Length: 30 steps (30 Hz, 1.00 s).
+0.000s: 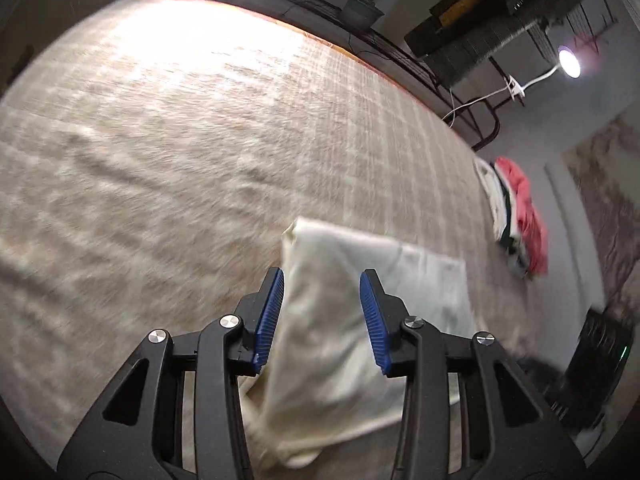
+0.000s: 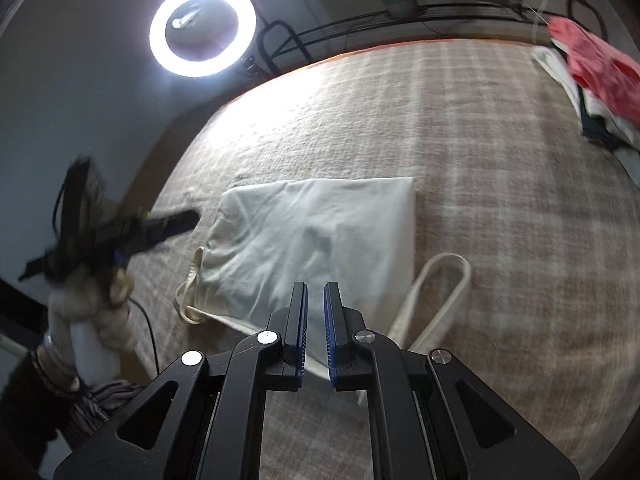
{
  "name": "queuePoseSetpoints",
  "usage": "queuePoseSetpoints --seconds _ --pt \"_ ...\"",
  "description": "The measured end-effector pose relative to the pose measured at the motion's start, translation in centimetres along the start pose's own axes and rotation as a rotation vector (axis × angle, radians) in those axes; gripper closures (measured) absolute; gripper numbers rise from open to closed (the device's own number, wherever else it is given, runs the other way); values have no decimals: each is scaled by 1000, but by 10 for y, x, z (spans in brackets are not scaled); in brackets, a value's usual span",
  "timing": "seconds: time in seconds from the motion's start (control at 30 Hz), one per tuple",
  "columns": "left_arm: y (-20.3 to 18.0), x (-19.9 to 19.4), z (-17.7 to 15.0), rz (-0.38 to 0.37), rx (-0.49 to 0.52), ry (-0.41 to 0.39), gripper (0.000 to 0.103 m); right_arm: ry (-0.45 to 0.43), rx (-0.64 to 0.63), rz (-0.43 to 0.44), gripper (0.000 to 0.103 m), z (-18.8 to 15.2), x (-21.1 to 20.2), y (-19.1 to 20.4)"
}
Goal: Fold small clothes
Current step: 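Open both tools and release the folded camisole onto the bed, then move both open tools to the edge of the folded camisole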
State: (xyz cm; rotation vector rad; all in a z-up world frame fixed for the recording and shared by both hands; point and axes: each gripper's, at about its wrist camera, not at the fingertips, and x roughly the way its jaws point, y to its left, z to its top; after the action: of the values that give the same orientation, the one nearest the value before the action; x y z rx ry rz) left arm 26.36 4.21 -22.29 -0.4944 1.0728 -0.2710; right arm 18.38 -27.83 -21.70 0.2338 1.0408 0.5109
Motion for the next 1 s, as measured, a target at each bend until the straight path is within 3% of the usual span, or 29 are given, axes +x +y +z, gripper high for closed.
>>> queuePoseSetpoints --seconds 0.2,0.33,0.4,0.47,0.53,0.6,0.67,0.77,0.87,1.0 --pt "6 29 15 -14 -65 -17 65 101 -49 -91 96 -9 27 0" --pt "15 22 16 133 -34 -74 65 149 -49 -132 96 -13 26 -1" --pt "15 12 14 160 -7 -92 65 142 -57 -130 96 -11 17 -1" --pt "17 -2 8 130 -14 -89 65 110 -58 -149 88 -8 5 -7" --pt "19 -11 0 98 -8 -63 64 84 -33 -153 62 -6 -4 -15" --pt "22 -17 -9 88 2 -44 56 95 22 -129 62 -7 -6 -30" --pt "27 -21 -18 85 -2 -27 55 143 72 -100 62 -13 -6 -44" --pt "36 -19 -25 67 -31 11 55 242 70 -141 61 -24 3 -46" --pt "41 -18 -28 60 -47 28 55 169 26 -124 62 -21 -13 -38" --pt "42 -9 -30 41 -62 60 55 55 71 -59 62 -4 -25 -49"
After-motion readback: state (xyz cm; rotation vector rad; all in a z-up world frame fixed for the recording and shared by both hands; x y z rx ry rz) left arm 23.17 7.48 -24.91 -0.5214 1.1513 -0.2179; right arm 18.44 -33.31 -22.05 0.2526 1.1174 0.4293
